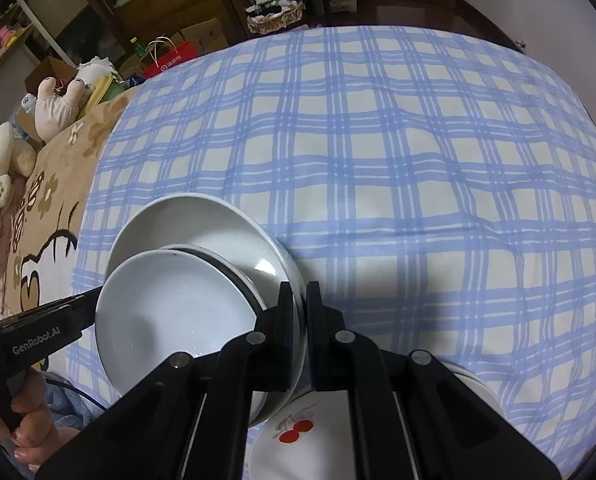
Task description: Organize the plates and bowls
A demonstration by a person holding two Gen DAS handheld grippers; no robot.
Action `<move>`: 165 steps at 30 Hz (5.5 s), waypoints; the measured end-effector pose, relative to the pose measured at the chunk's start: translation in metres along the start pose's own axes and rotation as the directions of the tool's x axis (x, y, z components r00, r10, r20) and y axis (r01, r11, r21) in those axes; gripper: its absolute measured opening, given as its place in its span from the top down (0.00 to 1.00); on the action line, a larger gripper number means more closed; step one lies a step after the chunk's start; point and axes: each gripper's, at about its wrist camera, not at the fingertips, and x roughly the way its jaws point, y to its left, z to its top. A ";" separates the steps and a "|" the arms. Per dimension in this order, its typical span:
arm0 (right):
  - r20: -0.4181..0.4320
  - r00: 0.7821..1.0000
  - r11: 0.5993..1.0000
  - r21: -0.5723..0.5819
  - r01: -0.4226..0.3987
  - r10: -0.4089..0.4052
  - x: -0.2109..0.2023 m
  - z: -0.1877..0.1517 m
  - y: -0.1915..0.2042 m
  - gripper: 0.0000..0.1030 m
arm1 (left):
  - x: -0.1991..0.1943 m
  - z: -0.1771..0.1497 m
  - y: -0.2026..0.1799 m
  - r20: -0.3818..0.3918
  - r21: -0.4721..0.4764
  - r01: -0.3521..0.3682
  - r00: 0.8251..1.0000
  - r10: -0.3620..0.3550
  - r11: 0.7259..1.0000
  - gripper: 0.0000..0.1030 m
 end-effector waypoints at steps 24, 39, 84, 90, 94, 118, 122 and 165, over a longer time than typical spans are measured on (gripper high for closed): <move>-0.055 0.998 1.000 -0.012 -0.007 0.007 0.012 -0.010 -0.005 0.93 | 0.009 -0.008 0.002 -0.030 0.030 -0.043 0.999 0.043 0.999 0.91; -0.034 0.997 0.994 0.093 -0.060 0.063 -0.004 -0.015 -0.013 0.93 | -0.011 -0.009 -0.001 0.002 0.001 -0.018 1.000 0.018 1.000 0.91; 0.031 0.998 0.970 0.239 0.053 -0.062 -0.101 -0.128 -0.109 0.93 | 0.000 -0.109 -0.116 -0.094 0.202 0.035 0.995 -0.016 0.979 0.93; 0.037 0.998 0.957 0.286 0.046 -0.059 -0.096 -0.136 -0.123 0.93 | 0.011 -0.111 -0.127 -0.105 0.239 0.028 0.994 -0.003 0.971 0.93; 0.047 0.998 0.948 0.318 0.031 -0.048 -0.093 -0.137 -0.132 0.93 | 0.020 -0.109 -0.131 -0.112 0.241 0.034 0.994 -0.007 0.970 0.93; 0.098 0.995 0.950 0.313 0.002 -0.034 -0.090 -0.141 -0.138 0.93 | 0.026 -0.105 -0.136 -0.076 0.282 0.039 0.997 -0.018 0.959 0.92; 0.093 0.996 0.953 0.301 -0.025 -0.004 -0.087 -0.145 -0.138 0.93 | 0.021 -0.107 -0.131 -0.036 0.287 0.026 0.999 -0.016 0.958 0.89; 0.643 0.762 0.993 0.115 0.001 -0.075 -0.251 -0.257 -0.103 0.09 | -0.167 -0.237 -0.121 0.654 0.449 -0.324 0.754 -0.059 0.833 0.08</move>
